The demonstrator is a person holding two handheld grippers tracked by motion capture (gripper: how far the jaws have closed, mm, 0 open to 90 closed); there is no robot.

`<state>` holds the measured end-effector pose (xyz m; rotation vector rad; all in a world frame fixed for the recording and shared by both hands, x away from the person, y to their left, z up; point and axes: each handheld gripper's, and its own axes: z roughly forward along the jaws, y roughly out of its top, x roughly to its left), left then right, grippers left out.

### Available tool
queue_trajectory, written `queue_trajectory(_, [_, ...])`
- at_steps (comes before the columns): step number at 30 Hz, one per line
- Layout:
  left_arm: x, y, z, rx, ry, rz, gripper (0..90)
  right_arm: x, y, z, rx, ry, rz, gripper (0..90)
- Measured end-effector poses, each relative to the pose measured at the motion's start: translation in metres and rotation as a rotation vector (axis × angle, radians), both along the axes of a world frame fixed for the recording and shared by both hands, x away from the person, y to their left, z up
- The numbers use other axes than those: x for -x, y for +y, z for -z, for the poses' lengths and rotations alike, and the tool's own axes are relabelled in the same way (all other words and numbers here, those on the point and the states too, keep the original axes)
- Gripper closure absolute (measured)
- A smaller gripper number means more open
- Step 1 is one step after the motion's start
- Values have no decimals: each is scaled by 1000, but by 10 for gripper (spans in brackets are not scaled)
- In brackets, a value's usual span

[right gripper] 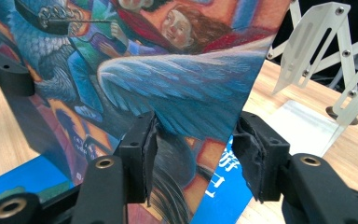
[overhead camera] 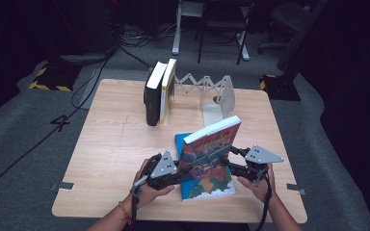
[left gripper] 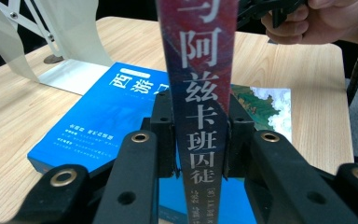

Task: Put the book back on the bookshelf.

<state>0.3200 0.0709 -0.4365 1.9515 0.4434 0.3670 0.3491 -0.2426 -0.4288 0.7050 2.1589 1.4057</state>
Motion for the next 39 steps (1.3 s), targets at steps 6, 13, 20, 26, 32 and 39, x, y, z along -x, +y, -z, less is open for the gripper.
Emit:
queue_trajectory(6, [-1,-1,-2,34,7,-1,700,1,-1,1,-6,-7,11,546])
queue_trajectory(13, [0,-6,-12,68,-25,13,698,6,-1,0,-12,-26,-4,556])
queue_trajectory(20, [0,-10,-25,101,-62,3,688,8,-2,0,-7,-39,-7,556])
queue_trajectory(26, [0,-14,-31,118,-77,-10,683,8,-2,0,-11,-37,-5,555])
queue_trajectory(32, [-2,-17,-33,142,-74,-10,686,8,-2,0,-9,-38,-7,555])
queue_trajectory(39, [-4,-20,-37,145,-83,-19,698,8,-1,-1,-7,-38,-5,555])
